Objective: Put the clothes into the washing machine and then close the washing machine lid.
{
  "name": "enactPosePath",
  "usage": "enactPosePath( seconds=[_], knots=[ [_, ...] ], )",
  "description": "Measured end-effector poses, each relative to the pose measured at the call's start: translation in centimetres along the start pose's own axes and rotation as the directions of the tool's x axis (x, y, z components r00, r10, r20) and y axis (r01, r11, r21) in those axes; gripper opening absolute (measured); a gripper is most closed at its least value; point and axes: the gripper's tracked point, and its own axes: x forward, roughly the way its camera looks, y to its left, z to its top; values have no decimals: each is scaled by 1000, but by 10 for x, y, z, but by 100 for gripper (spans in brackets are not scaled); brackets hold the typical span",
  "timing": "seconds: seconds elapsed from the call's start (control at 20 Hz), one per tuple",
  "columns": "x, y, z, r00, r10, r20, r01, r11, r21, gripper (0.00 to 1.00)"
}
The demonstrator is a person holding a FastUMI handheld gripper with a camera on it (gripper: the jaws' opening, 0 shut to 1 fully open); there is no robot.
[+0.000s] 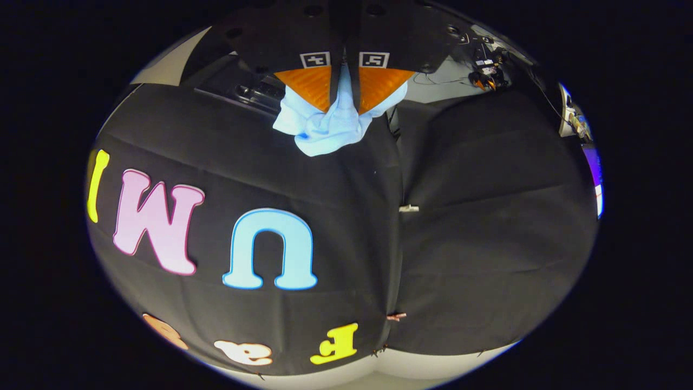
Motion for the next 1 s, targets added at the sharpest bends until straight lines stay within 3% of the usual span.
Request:
enactPosePath(
  seconds=[0.5,1.0],
  knots=[
    [85,-45,-132,960,28,-277,-15,999,49,5],
    [96,-54,-163,928,9,-373,5,999,37,5]
  ],
)
